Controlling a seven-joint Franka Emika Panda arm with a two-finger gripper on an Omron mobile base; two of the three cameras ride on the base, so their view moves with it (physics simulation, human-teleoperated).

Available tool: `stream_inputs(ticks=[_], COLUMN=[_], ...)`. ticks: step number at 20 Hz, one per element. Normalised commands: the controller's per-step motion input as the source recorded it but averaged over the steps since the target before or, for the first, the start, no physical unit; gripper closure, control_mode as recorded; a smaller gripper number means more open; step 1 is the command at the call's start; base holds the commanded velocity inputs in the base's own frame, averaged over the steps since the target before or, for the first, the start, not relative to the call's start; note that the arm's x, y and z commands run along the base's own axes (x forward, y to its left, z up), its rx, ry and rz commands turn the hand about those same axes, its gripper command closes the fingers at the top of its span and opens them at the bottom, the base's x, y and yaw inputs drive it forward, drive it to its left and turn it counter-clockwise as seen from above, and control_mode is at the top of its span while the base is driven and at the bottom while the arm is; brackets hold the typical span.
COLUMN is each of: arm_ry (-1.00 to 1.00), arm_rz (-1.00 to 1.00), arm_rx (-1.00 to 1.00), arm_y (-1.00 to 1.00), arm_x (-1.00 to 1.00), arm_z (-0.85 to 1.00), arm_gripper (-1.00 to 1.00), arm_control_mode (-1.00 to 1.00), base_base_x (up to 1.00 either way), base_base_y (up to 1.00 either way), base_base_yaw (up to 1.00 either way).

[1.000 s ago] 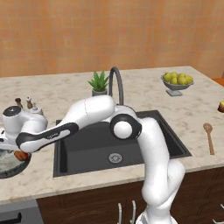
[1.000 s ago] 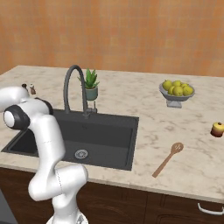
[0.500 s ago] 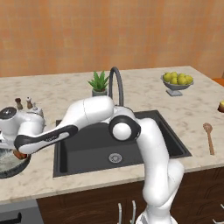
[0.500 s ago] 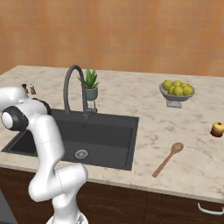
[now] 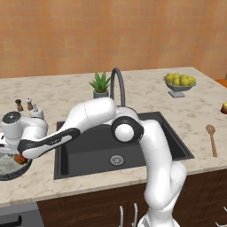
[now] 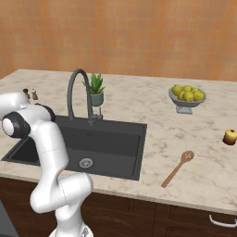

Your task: Pick the bell pepper from the sink and place it in the bowl. Then pick the bowl and place it in the microwave. Then close the microwave door and press the start button.

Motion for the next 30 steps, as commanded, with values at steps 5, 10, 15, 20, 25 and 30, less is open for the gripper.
stream_inputs(ticks=[5,10,15,20,25,30], arm_ry=[-0.07,-0.01,-0.02,-0.03,0.0,0.0], arm_rz=[0.05,0.01,0.01,0.03,0.03,0.07], arm_rx=[0.01,0.0,0.0,0.0,0.0,0.05], arm_y=[-0.18,-0.01,0.13,0.31,-0.17,-0.47], arm_x=[0.0,0.07,0.13,0.14,-0.08,-0.32], arm_z=[0.31,0.09,0.28,0.3,0.01,-0.04], arm_gripper=[-1.0,-1.0,-1.0,-1.0,-1.0,-1.0], arm_control_mode=[-1.0,-1.0,-1.0,-1.0,-1.0,-1.0], base_base_x=[0.0,0.0,0.0,0.0,0.0,0.0], base_base_y=[0.0,0.0,0.0,0.0,0.0,0.0], base_base_yaw=[0.0,0.0,0.0,0.0,0.0,0.0])
